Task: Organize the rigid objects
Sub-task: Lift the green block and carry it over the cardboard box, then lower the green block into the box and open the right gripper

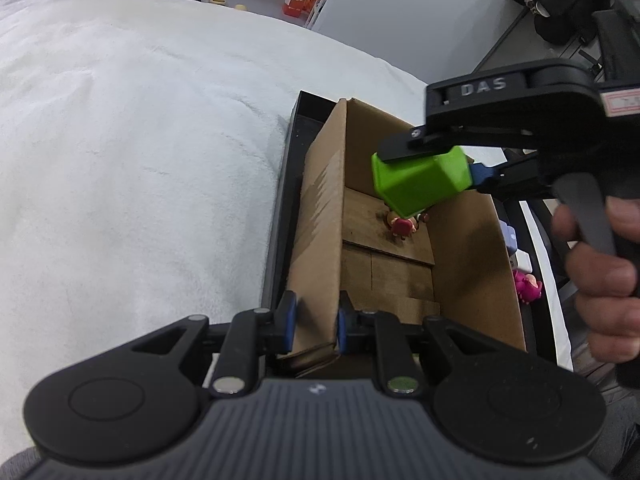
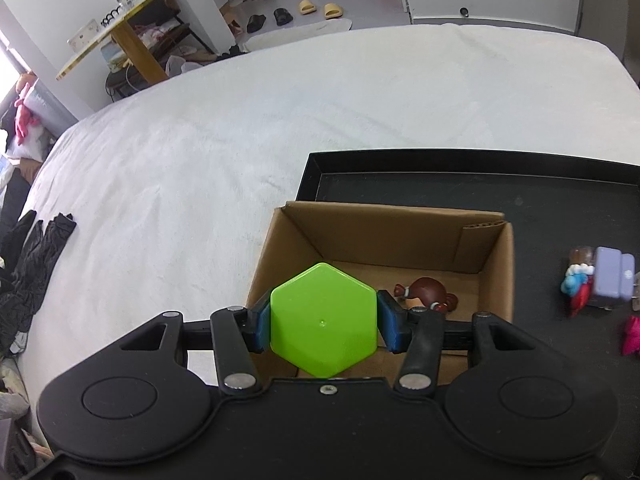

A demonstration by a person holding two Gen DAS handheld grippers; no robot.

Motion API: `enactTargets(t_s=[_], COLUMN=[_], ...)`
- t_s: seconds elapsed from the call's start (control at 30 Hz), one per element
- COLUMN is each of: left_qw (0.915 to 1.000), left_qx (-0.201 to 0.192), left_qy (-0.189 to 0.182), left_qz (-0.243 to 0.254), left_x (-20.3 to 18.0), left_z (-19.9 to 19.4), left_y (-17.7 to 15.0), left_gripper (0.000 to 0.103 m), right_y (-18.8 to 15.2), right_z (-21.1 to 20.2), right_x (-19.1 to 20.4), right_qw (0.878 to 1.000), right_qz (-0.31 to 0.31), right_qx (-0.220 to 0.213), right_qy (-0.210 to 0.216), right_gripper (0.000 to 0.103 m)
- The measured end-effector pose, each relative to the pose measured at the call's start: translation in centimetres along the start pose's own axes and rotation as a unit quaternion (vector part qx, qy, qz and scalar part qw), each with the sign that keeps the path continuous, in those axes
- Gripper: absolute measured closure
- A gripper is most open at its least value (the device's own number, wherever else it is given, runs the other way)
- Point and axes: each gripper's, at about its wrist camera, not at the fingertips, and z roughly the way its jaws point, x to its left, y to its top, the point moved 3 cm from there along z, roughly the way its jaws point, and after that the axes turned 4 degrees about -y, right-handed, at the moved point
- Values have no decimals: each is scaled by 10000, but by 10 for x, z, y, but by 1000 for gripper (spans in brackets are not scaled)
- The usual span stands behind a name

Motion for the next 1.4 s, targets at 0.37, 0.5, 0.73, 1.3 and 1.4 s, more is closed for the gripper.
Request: enactTargets(t_s=[0.37,0.5,0.73,1.3,1.4], left_qw=[10000,10000,10000,9999,9999], left_qx=[-19,-13,-33,-3,3], left_qy=[6,-9,-15,84,133], left_qz=[-4,-47,-41,-82,-67], left_x=[-1,0,-2,-4,-6], left_z=[2,3,4,4,4], left_y=[-1,-1,-4,-1,0], left_gripper=[84,84,84,84,84], right_y=[5,4,1,-12,-14], right_z=[24,33,33,-13,-26], right_x=[5,7,8,-16,-22], right_qw=[9998,9997,9994,9996,9995], right_qz=[-79,-33,-187,11,-13], right_qx=[95,208,299,90,56], right_qy=[-168,-100,-55,249,318], right_gripper=[53,53,50,46,44])
